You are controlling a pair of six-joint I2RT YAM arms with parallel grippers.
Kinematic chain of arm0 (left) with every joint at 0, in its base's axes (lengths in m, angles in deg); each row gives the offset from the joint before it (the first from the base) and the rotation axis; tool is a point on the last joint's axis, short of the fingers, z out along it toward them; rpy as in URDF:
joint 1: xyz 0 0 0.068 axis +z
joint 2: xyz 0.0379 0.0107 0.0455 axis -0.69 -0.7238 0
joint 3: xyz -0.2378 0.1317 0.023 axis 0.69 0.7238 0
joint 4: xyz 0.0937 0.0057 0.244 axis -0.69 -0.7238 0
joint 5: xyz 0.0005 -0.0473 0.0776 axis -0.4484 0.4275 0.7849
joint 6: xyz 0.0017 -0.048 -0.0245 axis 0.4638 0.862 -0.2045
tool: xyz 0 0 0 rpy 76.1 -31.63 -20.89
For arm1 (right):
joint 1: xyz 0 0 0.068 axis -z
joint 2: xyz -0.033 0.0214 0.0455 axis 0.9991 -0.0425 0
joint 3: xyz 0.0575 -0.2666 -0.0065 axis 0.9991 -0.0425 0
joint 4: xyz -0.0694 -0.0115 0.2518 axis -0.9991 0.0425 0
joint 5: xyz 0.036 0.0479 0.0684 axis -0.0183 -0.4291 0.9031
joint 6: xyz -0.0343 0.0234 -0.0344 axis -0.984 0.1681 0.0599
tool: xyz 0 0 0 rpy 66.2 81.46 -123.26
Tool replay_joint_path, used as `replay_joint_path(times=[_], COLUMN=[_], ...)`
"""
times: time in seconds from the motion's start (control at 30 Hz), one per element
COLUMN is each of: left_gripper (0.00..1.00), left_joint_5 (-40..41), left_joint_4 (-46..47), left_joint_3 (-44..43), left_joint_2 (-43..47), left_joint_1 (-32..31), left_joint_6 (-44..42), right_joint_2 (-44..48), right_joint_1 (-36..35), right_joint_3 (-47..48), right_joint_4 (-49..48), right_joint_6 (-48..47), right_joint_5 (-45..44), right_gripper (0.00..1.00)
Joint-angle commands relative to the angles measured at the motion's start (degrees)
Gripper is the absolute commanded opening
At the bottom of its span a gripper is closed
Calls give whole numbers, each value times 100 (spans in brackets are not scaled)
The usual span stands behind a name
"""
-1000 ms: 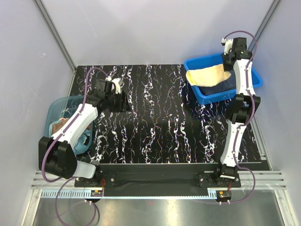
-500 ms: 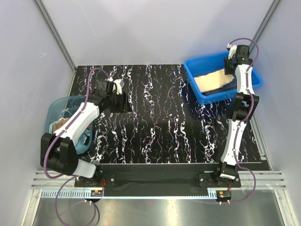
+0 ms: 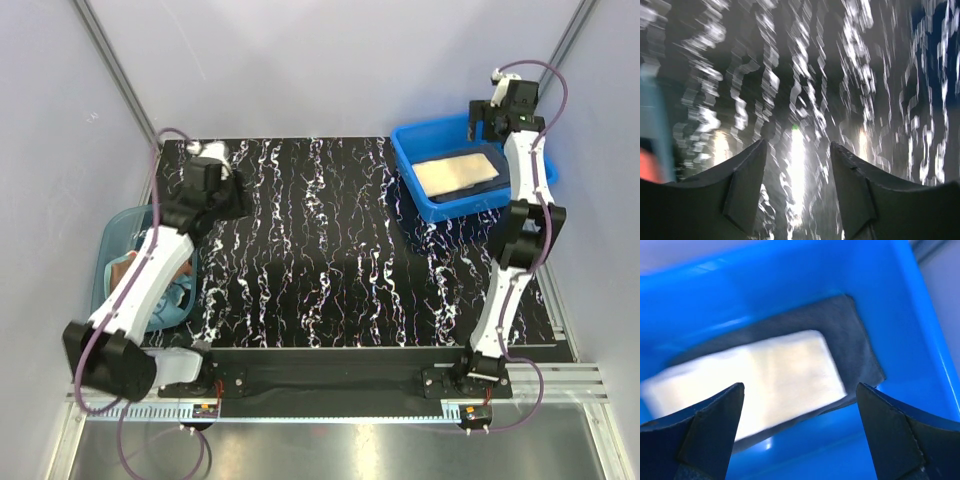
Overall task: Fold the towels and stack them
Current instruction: Neatly place the folded towel into the bin, then grab crumpled towel
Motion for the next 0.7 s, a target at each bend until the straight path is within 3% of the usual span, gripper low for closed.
replay_joint_path(times=[0.0,0.2,0.33,0.43,0.5,0.67], left_gripper=[60,62,62,62,63,61], left_joint_5=[1431,2144,1874,1182,890,352], left_joint_4=[115,-684,-765,-484,-308,-61], left_joint_3=[-115,350,1095,1632,1853,2022], left_joint_2=[545,818,1213,1460,1460,653], left_joint_1=[179,818,1655,2480,3015,3510], left_joint_6=[350,235,271,385,420,420], right_joint_2=[1931,3506,4220,4555,4564,4511], right_joint_1=[-580,-1652,-2065,-2408,-2550,-2735], right_joint_3=[-539,-2349,-3771,-4449,-4566,-4610], right_joint_4=[-474,-728,-1385,-1827,-1715,-1257], right_joint_6=[624,1457,2302,2637,2611,2488], right_joint_5=[498,1086,1974,2194,2300,2248], right_gripper=[100,100,100,100,100,100])
